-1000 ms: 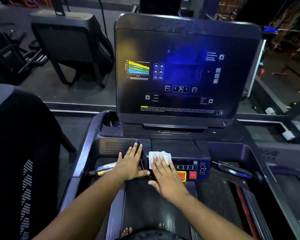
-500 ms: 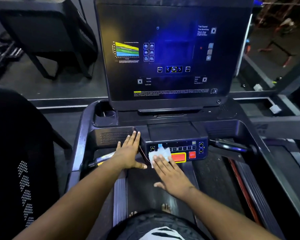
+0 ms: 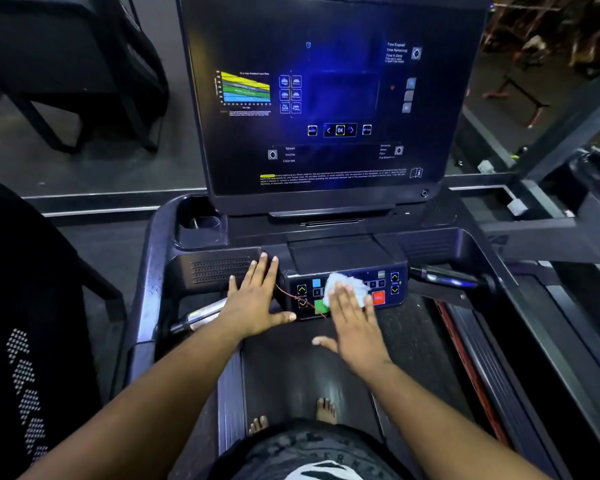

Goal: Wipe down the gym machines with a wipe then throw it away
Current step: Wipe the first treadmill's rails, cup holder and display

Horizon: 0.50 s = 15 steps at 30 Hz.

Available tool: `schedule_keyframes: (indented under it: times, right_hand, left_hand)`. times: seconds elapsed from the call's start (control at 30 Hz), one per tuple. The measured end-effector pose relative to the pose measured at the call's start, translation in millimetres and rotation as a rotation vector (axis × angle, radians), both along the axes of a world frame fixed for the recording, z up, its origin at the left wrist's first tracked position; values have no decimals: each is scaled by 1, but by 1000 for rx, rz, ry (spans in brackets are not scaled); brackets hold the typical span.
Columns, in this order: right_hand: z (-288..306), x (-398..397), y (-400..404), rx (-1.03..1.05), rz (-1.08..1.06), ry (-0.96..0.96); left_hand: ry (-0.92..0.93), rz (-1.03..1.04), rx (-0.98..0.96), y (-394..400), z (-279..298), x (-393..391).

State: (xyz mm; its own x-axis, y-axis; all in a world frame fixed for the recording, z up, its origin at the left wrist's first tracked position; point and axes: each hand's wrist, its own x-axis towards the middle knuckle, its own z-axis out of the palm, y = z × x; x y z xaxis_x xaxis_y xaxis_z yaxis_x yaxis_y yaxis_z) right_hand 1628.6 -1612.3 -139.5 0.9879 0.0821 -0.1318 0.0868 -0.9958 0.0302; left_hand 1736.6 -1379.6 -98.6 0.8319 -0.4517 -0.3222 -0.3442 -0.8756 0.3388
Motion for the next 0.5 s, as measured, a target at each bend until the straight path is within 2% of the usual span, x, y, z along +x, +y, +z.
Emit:
schedule_keyframes:
  times: [0.07,0.13,0.23,0.3,0.5]
  right_hand:
    - [5,3,-3,26,-62,42]
    - [8,6,10,73,-34,60]
    - [4,6,31,47,187,37]
    - [1,7,29,16,250,27]
    - [9,7,-27,31,2,46]
  left_hand:
    - [-16,-6,-8,-1,0,-2]
    - [-46,-11,-29,-2,-2,-3]
    - [-120,-46,-50,-6,-4,-7]
    - [-152,-67,-43,-10,-4,-8]
    - [-191,-30,-58,-24,-1,-18]
